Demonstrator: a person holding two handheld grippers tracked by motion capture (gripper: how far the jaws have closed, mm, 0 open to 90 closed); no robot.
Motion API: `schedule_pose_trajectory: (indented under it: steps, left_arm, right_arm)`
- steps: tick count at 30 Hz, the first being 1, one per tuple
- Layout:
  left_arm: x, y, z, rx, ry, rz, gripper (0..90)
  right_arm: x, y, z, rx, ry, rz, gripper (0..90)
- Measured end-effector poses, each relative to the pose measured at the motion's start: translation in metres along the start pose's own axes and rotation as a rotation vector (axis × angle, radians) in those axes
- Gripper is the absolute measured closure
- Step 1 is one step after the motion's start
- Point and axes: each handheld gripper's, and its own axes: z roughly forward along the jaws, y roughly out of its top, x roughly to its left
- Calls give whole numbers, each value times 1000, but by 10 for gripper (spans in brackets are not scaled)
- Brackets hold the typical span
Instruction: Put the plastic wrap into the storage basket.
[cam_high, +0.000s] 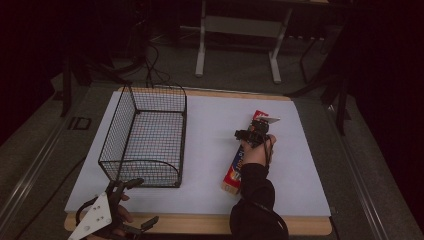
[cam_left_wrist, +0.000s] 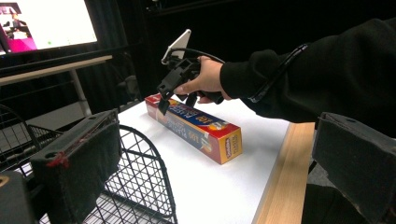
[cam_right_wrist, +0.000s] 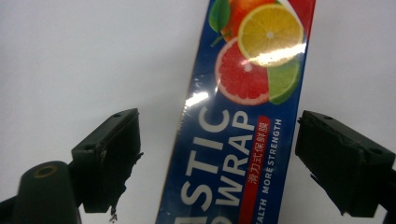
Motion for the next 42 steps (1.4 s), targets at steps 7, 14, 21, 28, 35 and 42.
schedule_pose_trajectory:
  steps: [7,14,21,28,35,42]
  left_arm:
    - [0,0,0,3,-1,2,19]
    - [-1,0,1,9,-5,5,19]
    - [-1,0,0,11,-5,11,19]
    - [-2,-1,1,21,-2,18,19]
    - [-1,-1,3,26,-1,17,19]
    - [-1,-1,2,23,2,18,19]
  right_arm:
    - [-9,-2,12,31,-21,28,170]
    - [-7,-4,17,55,-26,23,211]
    - [0,-2,20,87,-55,-2,274]
    - [-1,1,22,127,-56,25,279]
    - [-1,2,22,149,-59,53,307]
    - [3,4,16,140,-91,49,386]
